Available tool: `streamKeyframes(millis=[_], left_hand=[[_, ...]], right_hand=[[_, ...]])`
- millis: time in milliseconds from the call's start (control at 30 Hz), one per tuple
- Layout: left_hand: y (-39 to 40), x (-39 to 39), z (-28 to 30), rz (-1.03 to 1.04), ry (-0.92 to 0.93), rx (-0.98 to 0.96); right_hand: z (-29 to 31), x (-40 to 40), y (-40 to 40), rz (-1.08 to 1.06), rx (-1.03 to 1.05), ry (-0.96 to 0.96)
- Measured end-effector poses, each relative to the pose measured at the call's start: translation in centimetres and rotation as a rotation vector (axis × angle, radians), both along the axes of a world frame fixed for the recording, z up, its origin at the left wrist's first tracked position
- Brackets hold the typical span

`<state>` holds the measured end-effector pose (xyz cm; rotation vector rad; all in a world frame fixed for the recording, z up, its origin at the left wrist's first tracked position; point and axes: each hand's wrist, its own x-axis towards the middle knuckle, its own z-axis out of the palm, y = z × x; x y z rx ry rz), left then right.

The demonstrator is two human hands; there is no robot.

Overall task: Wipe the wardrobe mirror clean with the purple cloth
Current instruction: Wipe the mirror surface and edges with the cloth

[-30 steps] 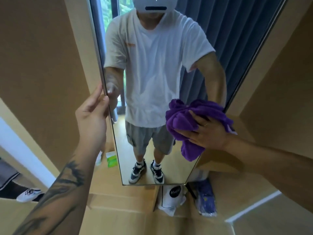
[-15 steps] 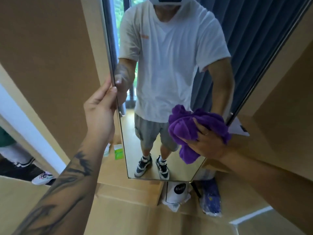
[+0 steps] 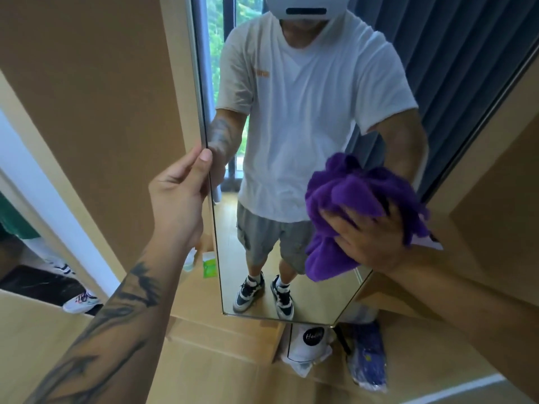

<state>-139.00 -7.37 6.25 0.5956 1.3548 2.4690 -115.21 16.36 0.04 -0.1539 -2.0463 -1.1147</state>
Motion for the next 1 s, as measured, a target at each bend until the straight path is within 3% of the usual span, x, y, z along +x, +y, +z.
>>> streamKeyframes(millis=[100,233,300,367,433,500,567,633,700,767,867,1000], left_hand=[[-0.2,0.0,0.4,-0.030,0.000,-0.021],[-0.4,0.3,0.5,-0.026,-0.019,-0.025],[-0.2,0.2,0.4,-0.020,-0.033,-0.015],[0.0,0.1,0.1,-0.013,-0.049,-0.006],[0.1,0.1,-0.2,-0.008,-0.055,0.001],[0.0,0.1,-0.3,-0.015,-0.058,0.013],[-0.2,0.0,-0.3,-0.018,-0.065,0.000],[-0.3,0.0,-0.2,-0.024,-0.072,-0.022],[-0.3,0.0,-0.1,-0.034,-0.079,-0.024],[-0.3,0.0,0.0,-0.026,-0.082,-0.019],[-0.1,0.0,-0.2,-0.013,-0.108,0.013],[0.4,-0.1,-0.5,0.004,-0.108,0.030]], right_hand=[[-3.2,1.2,0.1,0.019,0.055,-0.348],[2.7,1.1,0.1,0.166,0.111,-0.585],[7.2,0.7,-0.1,0.211,0.105,-0.511],[10.5,0.2,0.3,0.199,0.048,-0.286],[10.6,-0.8,-0.1,0.172,0.017,-0.064],[6.9,-1.6,-1.2,0.153,-0.036,0.067],[1.2,-1.6,-1.9,0.158,-0.042,-0.029],[-3.4,-0.4,-1.8,0.160,0.010,-0.348],[-4.2,0.6,-1.2,0.132,0.088,-0.575],[-2.5,0.3,-0.8,0.164,0.153,-0.646],[2.6,-0.2,-0.4,0.287,0.064,-0.641],[7.7,-1.2,-0.2,0.237,0.006,-0.166]])
